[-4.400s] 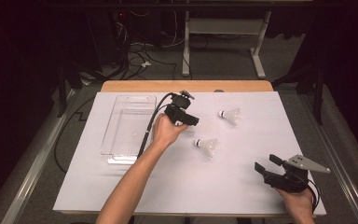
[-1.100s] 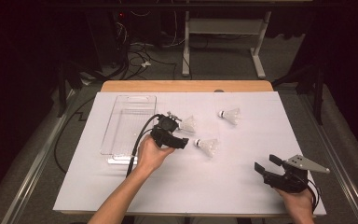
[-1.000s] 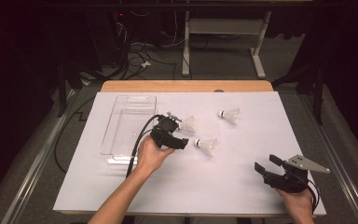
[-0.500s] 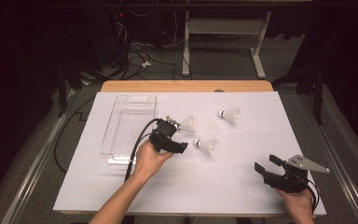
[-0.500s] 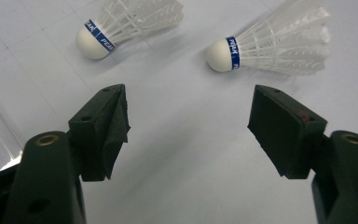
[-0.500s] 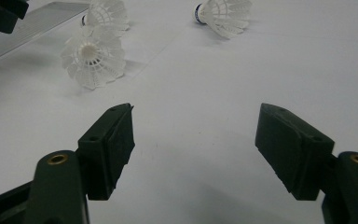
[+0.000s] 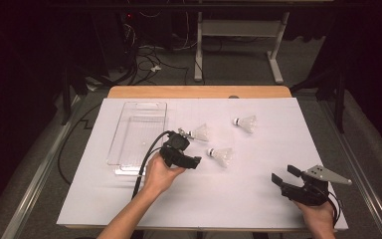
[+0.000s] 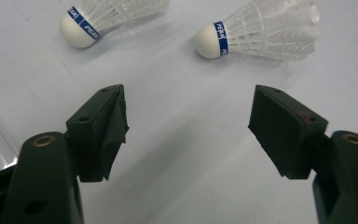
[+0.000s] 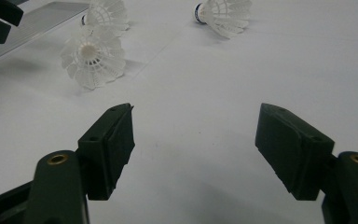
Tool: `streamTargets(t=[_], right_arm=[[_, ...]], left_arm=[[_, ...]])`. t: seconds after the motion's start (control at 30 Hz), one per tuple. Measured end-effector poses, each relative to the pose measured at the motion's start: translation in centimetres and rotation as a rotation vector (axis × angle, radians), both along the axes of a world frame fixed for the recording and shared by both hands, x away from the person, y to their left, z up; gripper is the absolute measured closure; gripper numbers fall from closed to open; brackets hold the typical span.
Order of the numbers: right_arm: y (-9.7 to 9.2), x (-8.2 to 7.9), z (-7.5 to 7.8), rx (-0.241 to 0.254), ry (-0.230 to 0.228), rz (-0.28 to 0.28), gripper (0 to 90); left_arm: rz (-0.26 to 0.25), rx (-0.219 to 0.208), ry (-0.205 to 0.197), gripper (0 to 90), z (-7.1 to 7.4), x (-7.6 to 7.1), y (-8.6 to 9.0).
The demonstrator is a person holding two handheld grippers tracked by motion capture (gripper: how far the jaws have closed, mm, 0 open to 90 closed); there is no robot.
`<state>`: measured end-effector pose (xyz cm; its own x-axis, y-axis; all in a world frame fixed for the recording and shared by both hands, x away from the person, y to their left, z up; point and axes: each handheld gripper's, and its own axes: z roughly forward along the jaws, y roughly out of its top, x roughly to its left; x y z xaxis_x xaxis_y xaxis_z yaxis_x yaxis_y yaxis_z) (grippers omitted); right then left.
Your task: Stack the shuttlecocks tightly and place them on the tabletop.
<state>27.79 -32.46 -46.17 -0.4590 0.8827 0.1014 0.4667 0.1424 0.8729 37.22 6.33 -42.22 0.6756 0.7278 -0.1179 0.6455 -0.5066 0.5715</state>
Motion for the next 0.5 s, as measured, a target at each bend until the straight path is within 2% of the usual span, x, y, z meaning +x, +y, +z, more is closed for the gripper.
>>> streamTargets(t=[0.5], right_arm=[[0.1,0.0,0.0,-0.002,0.0,0.0,28.4]], left_arm=[[-0.011,0.012,0.012,29.3,-1.1,-1.3,0.4]])
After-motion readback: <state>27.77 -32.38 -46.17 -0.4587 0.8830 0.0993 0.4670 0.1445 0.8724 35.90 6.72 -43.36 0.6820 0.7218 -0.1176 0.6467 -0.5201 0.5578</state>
